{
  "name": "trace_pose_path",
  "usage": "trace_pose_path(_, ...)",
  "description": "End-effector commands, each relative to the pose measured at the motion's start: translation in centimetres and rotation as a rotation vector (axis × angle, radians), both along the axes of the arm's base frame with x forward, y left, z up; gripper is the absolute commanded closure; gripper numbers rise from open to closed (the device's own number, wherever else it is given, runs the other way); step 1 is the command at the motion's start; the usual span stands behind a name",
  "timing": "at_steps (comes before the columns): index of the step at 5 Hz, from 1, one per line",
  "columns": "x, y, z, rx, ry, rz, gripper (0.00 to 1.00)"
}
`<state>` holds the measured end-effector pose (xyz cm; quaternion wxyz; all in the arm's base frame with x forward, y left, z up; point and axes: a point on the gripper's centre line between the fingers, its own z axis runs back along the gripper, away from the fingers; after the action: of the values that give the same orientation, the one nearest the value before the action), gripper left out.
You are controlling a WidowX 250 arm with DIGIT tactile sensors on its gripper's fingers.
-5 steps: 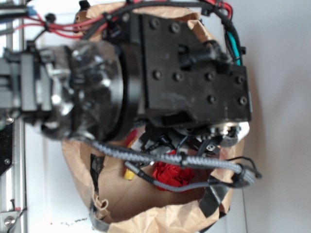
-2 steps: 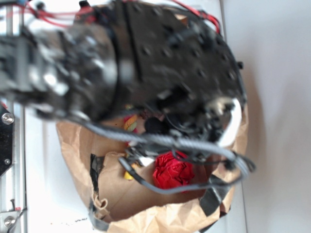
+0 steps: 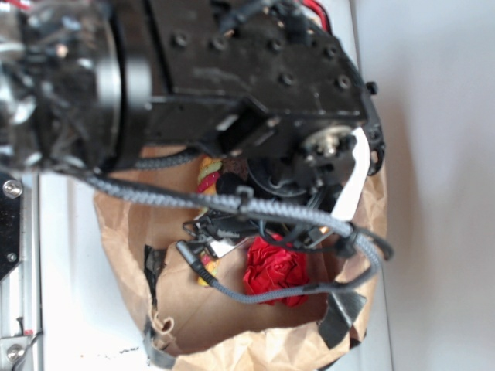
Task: Grab the red paper.
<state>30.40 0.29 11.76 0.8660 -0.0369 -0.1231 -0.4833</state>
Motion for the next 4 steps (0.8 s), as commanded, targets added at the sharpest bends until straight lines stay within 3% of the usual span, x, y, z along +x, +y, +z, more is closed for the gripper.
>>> trace_pose_path(1, 0.1, 0.2, 2.3, 0.007, -0.074, 0.001, 0.0)
trace_pose_path(4, -2.3, -3.6, 1.8, -0.023, -0.049, -0.085, 0.0)
